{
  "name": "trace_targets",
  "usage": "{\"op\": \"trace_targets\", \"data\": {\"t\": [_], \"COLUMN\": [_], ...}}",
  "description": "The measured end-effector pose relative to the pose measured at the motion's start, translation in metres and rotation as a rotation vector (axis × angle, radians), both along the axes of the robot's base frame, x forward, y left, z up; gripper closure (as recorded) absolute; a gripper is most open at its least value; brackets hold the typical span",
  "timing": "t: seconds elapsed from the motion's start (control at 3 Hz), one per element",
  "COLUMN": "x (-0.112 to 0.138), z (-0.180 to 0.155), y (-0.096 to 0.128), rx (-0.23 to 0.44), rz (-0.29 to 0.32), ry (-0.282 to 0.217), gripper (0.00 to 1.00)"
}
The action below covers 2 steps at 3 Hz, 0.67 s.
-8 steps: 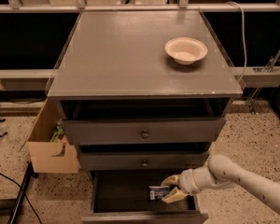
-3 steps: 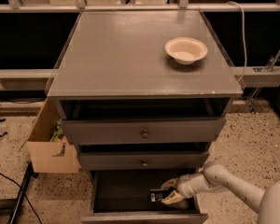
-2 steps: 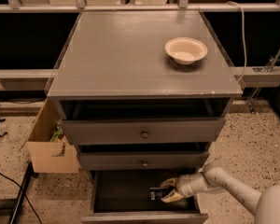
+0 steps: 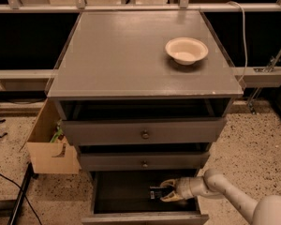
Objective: Place rxbar blueberry into bottom drawer
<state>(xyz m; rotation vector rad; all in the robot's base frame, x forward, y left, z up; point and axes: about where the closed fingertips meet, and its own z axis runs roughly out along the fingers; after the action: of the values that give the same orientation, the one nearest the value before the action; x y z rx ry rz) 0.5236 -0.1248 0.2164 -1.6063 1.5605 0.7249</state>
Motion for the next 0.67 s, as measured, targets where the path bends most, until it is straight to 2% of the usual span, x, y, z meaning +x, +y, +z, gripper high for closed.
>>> {"op": "trace_targets", "data": {"t": [0.67], "x": [0.0059], "z": [-0.0124], "y": [0.0065], "rx": [-0.017], "rz": [-0.009], "ry": [-0.022], "gripper": [1.0]}}
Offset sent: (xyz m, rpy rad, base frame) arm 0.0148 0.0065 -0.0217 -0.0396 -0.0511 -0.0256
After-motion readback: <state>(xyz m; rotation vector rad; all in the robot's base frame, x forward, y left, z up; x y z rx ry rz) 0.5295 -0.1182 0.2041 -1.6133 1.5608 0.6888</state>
